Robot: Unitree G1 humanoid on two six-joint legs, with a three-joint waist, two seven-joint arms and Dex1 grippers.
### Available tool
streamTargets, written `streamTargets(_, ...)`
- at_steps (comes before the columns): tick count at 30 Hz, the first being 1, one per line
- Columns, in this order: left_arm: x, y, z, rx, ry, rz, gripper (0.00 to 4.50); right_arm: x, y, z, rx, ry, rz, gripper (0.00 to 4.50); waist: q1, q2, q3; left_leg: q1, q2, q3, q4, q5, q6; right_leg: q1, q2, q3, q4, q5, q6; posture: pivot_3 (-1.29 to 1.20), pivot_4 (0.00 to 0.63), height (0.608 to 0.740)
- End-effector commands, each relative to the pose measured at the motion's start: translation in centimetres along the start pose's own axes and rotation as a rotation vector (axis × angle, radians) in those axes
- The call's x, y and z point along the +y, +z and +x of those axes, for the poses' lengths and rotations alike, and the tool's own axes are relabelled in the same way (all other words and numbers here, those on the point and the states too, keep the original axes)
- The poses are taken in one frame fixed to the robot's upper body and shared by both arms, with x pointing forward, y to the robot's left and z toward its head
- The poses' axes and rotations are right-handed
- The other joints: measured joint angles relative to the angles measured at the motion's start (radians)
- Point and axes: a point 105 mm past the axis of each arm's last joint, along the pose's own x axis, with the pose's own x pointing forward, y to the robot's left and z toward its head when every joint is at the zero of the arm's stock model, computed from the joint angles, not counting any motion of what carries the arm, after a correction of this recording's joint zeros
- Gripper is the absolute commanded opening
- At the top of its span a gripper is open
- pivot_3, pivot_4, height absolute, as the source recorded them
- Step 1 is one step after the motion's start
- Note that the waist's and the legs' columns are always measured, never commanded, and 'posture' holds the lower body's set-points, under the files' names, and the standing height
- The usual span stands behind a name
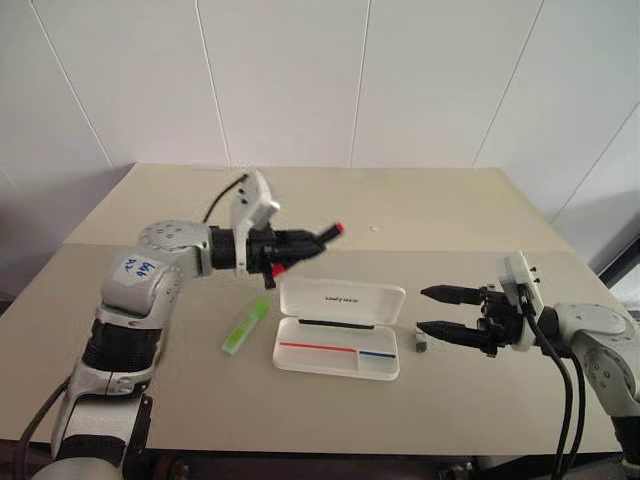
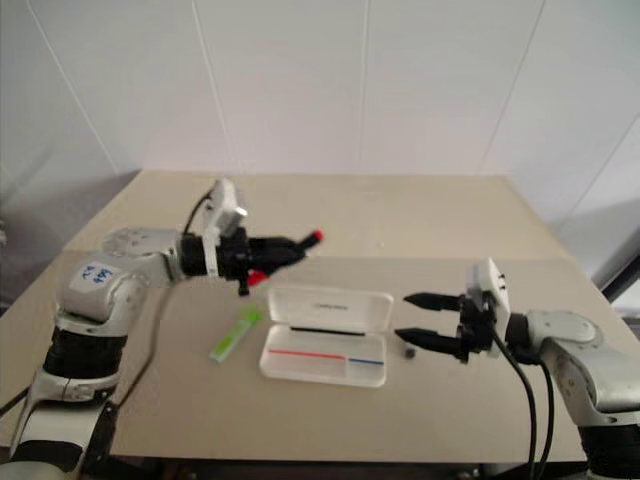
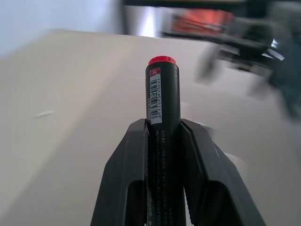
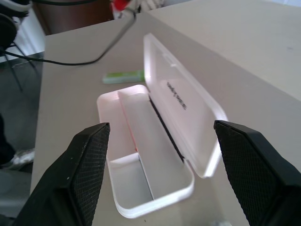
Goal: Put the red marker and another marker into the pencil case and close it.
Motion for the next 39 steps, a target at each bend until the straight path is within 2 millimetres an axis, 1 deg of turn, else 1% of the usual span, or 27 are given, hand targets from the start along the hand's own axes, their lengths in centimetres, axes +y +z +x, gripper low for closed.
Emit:
streamTargets(1,-2.0,0.6,0.7,0.024,-0.152,0.111,0.59,0.4,1.4,-0.5,-0.033,-0.009,-0.061,4.50,0.002,0.000,0.000,0.000,0.000,0.000,0.000,0.000,0.000,0.000,0.000,0.000,0.000,0.000,0.000,0.00,0.150,0.740)
streamTargets(4,-2.6,-0.3,1.7,0.066,-0.211,0.142,0.59,0.5,1.3,-0.7,-0.034,-0.024,-0.059,4.50,0.002,0.000,0.000,0.000,0.000,0.000,0.002,0.001,0.000,0.001,0.000,0.000,0.001,0.000,0.000,0.00,0.150,0.740)
streamTargets(8,-2.4,-2.2,3.1,0.148,-0.219,0.192,0.59,0.6,1.2,-1.1,-0.034,-0.042,-0.057,4.50,0.003,0.000,0.000,0.000,0.000,0.000,0.003,0.001,0.001,0.001,0.000,0.000,0.002,0.000,0.000,0.00,0.150,0.740)
streamTargets(9,-2.2,-2.7,3.4,0.170,-0.213,0.209,0.59,0.6,1.1,-1.1,-0.033,-0.046,-0.058,4.50,0.003,0.000,0.000,0.000,0.000,0.000,0.003,0.001,0.001,0.001,0.000,0.000,0.003,0.000,0.000,0.00,0.150,0.740)
streamTargets(11,-0.9,-4.8,4.2,0.252,-0.159,0.263,0.59,0.6,1.0,-1.3,-0.031,-0.056,-0.056,4.50,0.004,0.000,0.000,0.001,0.000,0.000,0.004,0.001,0.001,0.001,0.000,0.000,0.003,0.000,0.000,0.00,0.150,0.740)
streamTargets(13,-0.1,-5.9,4.9,0.282,-0.129,0.285,0.59,0.6,0.9,-1.3,-0.029,-0.062,-0.054,4.50,0.004,0.000,0.000,0.000,-0.001,0.000,0.005,0.001,0.001,0.001,0.000,0.000,0.003,0.000,0.000,0.00,0.150,0.740)
streamTargets(17,0.2,-6.8,6.4,0.287,-0.140,0.293,0.59,0.6,0.8,-1.2,-0.027,-0.068,-0.051,4.50,0.004,0.000,0.000,0.000,-0.001,0.000,0.007,0.001,0.001,0.001,0.000,0.001,0.004,0.000,0.000,0.00,0.150,0.740)
streamTargets(26,0.0,-7.9,8.5,0.308,-0.153,0.299,0.59,0.5,0.7,-1.1,-0.029,-0.084,-0.048,4.50,0.004,0.000,0.000,0.000,-0.001,0.000,0.009,0.001,0.002,0.001,0.000,0.001,0.007,0.000,0.001,0.00,0.150,0.740)
streamTargets(30,0.0,-8.1,9.2,0.306,-0.137,0.299,0.59,0.6,0.6,-1.2,-0.024,-0.091,-0.045,4.50,0.004,0.000,0.000,0.000,-0.001,0.000,0.011,0.001,0.002,0.001,0.000,0.001,0.009,0.000,0.001,0.00,0.150,0.740)
streamTargets(36,0.1,-8.4,9.6,0.315,-0.122,0.294,0.59,0.9,0.5,-1.4,-0.014,-0.090,-0.042,4.50,0.004,0.000,0.000,0.000,-0.001,0.000,0.013,0.001,0.002,0.002,0.000,0.001,0.011,0.000,0.001,0.00,0.150,0.740)
streamTargets(38,0.1,-8.4,9.6,0.313,-0.123,0.292,1.31,1.1,0.4,-1.5,-0.012,-0.086,-0.041,4.50,0.004,0.000,0.000,0.000,-0.001,0.000,0.014,0.001,0.002,0.002,0.000,0.001,0.011,0.000,0.001,0.00,0.150,0.740)
streamTargets(39,0.1,-8.4,9.7,0.317,-0.119,0.286,1.60,1.2,0.5,-1.6,-0.013,-0.081,-0.039,4.50,0.004,0.000,0.000,0.000,-0.001,0.000,0.014,0.001,0.002,0.002,0.000,0.001,0.012,0.000,0.001,0.00,0.150,0.740)
